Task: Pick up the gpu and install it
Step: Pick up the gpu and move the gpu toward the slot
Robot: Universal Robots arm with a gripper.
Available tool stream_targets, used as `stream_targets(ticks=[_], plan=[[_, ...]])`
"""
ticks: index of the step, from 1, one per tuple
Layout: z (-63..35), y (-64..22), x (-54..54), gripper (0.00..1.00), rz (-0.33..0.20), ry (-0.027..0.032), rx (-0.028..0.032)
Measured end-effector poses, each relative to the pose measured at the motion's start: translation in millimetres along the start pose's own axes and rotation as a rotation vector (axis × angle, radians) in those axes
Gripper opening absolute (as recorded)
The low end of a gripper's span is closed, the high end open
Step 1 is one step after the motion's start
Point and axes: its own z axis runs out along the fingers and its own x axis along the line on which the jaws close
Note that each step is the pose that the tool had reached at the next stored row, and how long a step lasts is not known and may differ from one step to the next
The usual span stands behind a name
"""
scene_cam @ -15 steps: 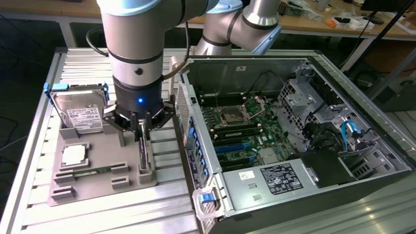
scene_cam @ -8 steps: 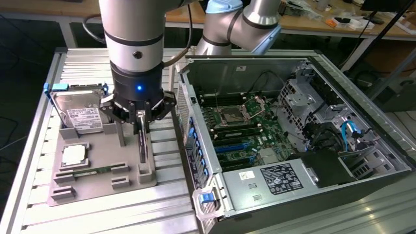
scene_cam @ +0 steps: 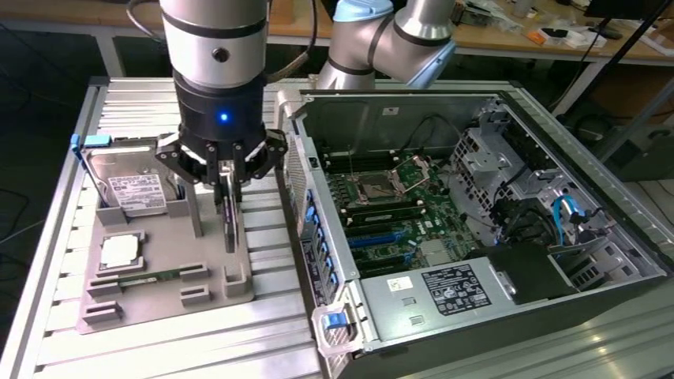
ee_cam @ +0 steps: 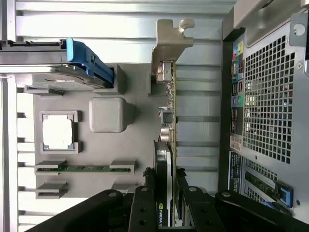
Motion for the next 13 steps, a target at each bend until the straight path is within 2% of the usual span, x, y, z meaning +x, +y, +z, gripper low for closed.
stream_targets(ticks=[13], plan=[[-40.9, 2.4, 0.3, 0.27, 0.0, 0.0, 0.0056]])
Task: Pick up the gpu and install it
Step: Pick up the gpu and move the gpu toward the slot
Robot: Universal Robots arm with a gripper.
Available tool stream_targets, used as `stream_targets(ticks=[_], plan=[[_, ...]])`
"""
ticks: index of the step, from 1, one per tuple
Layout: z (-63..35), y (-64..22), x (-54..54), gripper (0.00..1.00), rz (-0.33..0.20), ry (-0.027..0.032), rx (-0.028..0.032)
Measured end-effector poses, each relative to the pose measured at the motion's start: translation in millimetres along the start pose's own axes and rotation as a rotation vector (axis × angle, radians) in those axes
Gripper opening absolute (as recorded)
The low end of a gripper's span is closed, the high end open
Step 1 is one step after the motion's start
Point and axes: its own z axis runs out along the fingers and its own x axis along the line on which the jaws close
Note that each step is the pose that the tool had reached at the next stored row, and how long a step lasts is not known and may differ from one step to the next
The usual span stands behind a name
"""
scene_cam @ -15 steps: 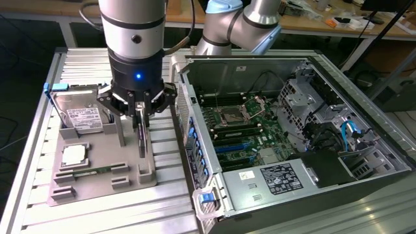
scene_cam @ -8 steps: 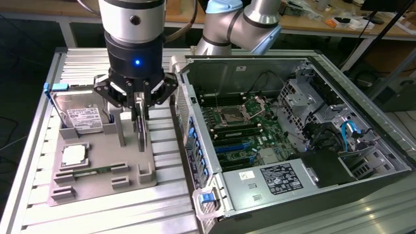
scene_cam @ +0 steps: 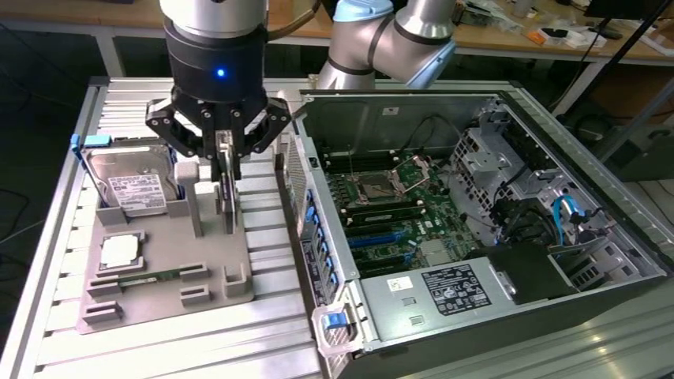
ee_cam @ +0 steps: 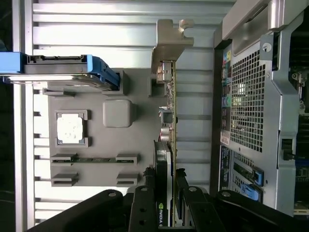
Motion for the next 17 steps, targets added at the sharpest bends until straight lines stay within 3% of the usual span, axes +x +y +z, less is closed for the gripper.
stream_targets(ticks=[17], plan=[[-46.2, 2.1, 0.4, 0.27, 0.0, 0.0002, 0.0057]])
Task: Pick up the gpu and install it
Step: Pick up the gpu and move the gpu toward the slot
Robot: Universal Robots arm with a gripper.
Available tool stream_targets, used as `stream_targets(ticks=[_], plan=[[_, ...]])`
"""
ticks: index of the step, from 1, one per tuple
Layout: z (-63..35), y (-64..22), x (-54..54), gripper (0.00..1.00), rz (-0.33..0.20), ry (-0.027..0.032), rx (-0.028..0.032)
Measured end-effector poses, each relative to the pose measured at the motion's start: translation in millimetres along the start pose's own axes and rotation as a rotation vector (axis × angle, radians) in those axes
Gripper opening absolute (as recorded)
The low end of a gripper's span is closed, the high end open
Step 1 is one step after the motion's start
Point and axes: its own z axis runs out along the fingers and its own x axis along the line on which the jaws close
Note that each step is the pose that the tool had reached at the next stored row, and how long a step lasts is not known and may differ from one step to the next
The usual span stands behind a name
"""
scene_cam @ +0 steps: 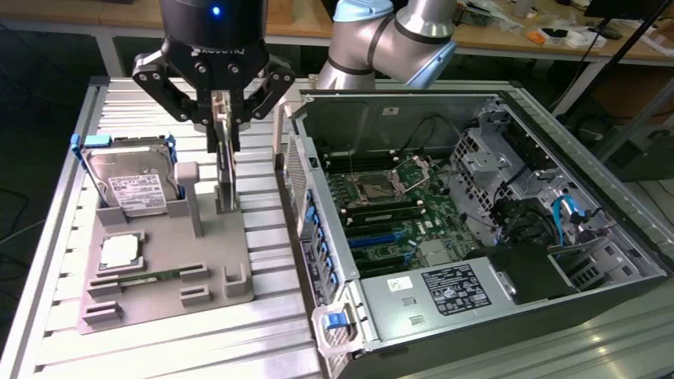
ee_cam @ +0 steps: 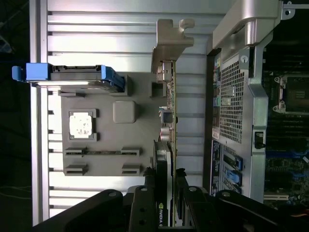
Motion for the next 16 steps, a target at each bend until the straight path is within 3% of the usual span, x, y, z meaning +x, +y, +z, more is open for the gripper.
stream_targets(ticks=[5, 12, 16], plan=[[-7.9, 0.3, 0.1, 0.27, 0.0, -0.0001, 0.0015], [-8.4, 0.8, -0.4, 0.27, 0.0, 0.0001, 0.0061], [-8.5, 0.6, -7.0, 0.27, 0.0, 0.0002, 0.0061]])
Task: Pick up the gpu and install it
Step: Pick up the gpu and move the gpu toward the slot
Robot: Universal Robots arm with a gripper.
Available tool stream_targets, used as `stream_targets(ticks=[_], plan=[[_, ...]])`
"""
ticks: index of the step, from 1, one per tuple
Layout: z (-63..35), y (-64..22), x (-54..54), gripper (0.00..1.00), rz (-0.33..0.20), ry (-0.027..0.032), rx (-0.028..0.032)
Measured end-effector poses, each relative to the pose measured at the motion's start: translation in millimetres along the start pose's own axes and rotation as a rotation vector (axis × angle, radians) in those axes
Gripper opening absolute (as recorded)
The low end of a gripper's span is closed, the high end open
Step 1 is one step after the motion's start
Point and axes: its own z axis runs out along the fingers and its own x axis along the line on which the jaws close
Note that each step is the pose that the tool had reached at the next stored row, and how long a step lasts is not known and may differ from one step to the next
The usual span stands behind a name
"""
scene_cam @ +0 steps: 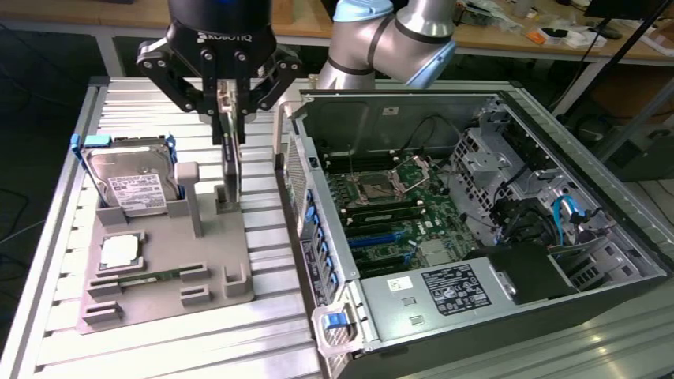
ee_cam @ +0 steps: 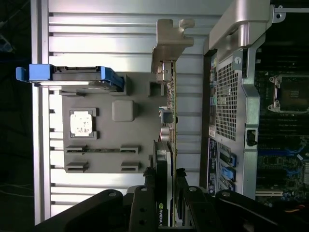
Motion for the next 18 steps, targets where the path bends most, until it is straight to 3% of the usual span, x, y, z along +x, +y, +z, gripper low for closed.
stream_targets(ticks=[18], plan=[[-4.0, -0.6, -29.6, 0.27, 0.0, 0.0, -0.0001]])
